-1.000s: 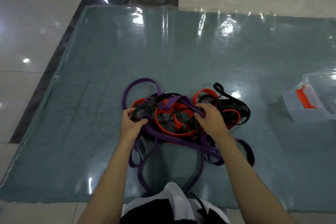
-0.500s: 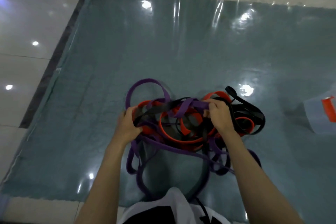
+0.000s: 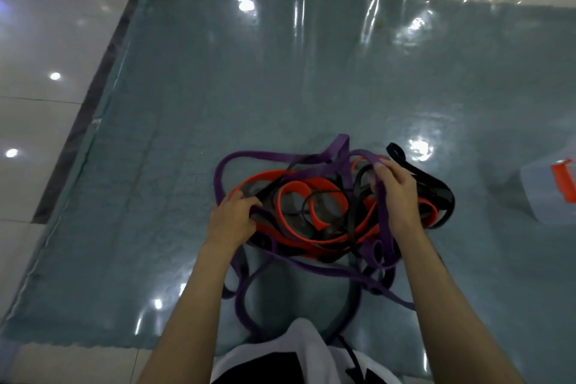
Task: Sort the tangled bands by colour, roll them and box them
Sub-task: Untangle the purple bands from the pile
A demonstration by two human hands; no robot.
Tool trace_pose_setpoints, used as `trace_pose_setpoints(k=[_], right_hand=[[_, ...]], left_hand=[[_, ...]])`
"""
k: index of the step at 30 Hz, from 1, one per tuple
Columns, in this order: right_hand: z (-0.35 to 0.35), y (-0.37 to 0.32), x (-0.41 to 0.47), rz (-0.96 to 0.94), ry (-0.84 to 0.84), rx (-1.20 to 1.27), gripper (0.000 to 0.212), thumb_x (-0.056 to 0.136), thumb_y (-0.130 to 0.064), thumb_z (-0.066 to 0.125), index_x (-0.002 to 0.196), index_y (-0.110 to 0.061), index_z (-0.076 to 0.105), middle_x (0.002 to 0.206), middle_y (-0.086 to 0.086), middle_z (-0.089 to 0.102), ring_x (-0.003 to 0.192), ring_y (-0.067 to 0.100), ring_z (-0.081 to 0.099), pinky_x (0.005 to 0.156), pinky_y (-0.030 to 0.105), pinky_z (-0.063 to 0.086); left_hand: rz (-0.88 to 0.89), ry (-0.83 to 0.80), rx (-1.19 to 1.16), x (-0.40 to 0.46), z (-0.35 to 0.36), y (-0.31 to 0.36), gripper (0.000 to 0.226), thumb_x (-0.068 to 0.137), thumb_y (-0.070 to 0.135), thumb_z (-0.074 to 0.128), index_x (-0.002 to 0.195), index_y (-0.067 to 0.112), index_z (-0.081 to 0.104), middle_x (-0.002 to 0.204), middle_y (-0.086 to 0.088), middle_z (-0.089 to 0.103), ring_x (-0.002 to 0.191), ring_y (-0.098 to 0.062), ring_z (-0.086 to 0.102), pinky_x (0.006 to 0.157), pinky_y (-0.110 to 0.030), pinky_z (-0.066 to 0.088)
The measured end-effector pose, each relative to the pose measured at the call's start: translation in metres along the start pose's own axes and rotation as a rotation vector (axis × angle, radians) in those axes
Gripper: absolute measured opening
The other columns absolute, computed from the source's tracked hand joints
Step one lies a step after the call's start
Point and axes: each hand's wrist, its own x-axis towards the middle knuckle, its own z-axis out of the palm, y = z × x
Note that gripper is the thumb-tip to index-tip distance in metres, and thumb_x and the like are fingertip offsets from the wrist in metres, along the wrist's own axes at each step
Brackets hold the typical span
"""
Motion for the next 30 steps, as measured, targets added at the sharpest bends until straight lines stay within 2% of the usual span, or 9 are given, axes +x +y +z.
trace_pose_setpoints(k=[3, 8, 11, 13, 15, 18, 23, 26, 30], right_hand=[[-0.001, -0.002, -0.006, -0.055, -0.033, -0.098, 0.016, 0.095, -0.042, 0.076, 0.093, -0.027, 0.08, 0.064, -0.014, 0.062, 0.058, 0.002, 0.055, 0.058, 0.015, 0.046], [-0.003, -0.004, -0.018, -0.087, -0.108, -0.252, 0.008, 0.101, -0.015, 0.07, 0.097, -0.022, 0.073, 0.073, 0.003, 0.077, 0.061, 0.018, 0.071, 0.062, 0.03, 0.056], [-0.007, -0.003, -0.03, -0.107, -0.099, -0.36, 0.012, 0.103, -0.018, 0.066, 0.101, -0.029, 0.07, 0.084, -0.005, 0.081, 0.066, 0.018, 0.076, 0.066, 0.036, 0.059], [-0.01, -0.003, -0.04, -0.146, -0.064, -0.395, 0.021, 0.104, -0.019, 0.065, 0.106, -0.039, 0.07, 0.086, -0.012, 0.08, 0.068, 0.013, 0.076, 0.067, 0.032, 0.057], [-0.012, -0.002, -0.05, -0.171, -0.017, -0.378, 0.025, 0.104, -0.016, 0.065, 0.117, -0.036, 0.073, 0.087, -0.012, 0.081, 0.071, 0.013, 0.077, 0.07, 0.031, 0.058], [-0.013, -0.006, -0.062, -0.194, 0.066, -0.336, 0.03, 0.104, -0.01, 0.063, 0.122, -0.031, 0.075, 0.091, -0.007, 0.081, 0.073, 0.017, 0.077, 0.072, 0.032, 0.061], [-0.013, -0.028, -0.086, -0.244, 0.207, -0.102, 0.036, 0.106, -0.002, 0.053, 0.103, -0.034, 0.068, 0.095, 0.001, 0.076, 0.065, 0.011, 0.068, 0.065, 0.024, 0.055], [-0.013, -0.04, -0.099, -0.223, 0.227, 0.032, 0.032, 0.108, -0.004, 0.045, 0.112, -0.029, 0.064, 0.098, 0.008, 0.076, 0.062, 0.012, 0.067, 0.055, 0.021, 0.053], [-0.015, -0.046, -0.114, -0.219, 0.186, 0.185, 0.04, 0.104, 0.0, 0.039, 0.129, -0.018, 0.065, 0.1, 0.004, 0.08, 0.067, 0.023, 0.075, 0.053, 0.025, 0.054]], left_hand=[[0.009, -0.05, -0.064, -0.004, -0.005, -0.009, 0.032, 0.085, 0.018, 0.071, 0.116, 0.026, 0.075, 0.123, -0.005, 0.064, 0.112, -0.031, 0.066, 0.092, -0.043, 0.056], [0.096, -0.041, -0.295, -0.017, -0.015, -0.028, 0.016, 0.088, 0.007, 0.074, 0.098, 0.019, 0.076, 0.096, 0.002, 0.067, 0.09, -0.017, 0.068, 0.083, -0.029, 0.053], [0.03, 0.112, -0.586, -0.031, -0.025, -0.033, 0.02, 0.092, -0.001, 0.07, 0.092, 0.019, 0.069, 0.088, -0.002, 0.074, 0.073, -0.001, 0.065, 0.074, -0.02, 0.052], [-0.042, 0.258, -0.761, -0.037, -0.032, -0.033, 0.02, 0.095, 0.0, 0.067, 0.092, 0.019, 0.065, 0.087, -0.004, 0.073, 0.071, -0.004, 0.063, 0.069, -0.017, 0.049], [-0.136, 0.391, -0.955, -0.043, -0.04, -0.033, 0.021, 0.098, 0.004, 0.064, 0.09, 0.023, 0.06, 0.079, 0.002, 0.073, 0.066, -0.008, 0.063, 0.061, -0.023, 0.047], [-0.218, 0.535, -1.212, -0.051, -0.053, -0.033, 0.017, 0.1, 0.009, 0.06, 0.092, 0.023, 0.056, 0.065, 0.012, 0.071, 0.055, 0.002, 0.061, 0.052, -0.022, 0.044], [-0.219, 0.732, -1.584, -0.071, -0.074, -0.02, 0.013, 0.096, 0.018, 0.06, 0.097, 0.028, 0.052, 0.077, 0.009, 0.075, 0.07, -0.002, 0.066, 0.058, -0.024, 0.046], [-0.185, 0.826, -1.663, -0.084, -0.087, -0.014, 0.015, 0.095, 0.018, 0.06, 0.1, 0.026, 0.049, 0.084, 0.006, 0.08, 0.066, -0.007, 0.059, 0.065, -0.03, 0.04], [-0.002, 0.869, -1.675, -0.106, -0.101, -0.008, 0.027, 0.097, 0.01, 0.059, 0.116, 0.025, 0.048, 0.112, -0.002, 0.081, 0.057, -0.007, 0.048, 0.056, -0.023, 0.046]])
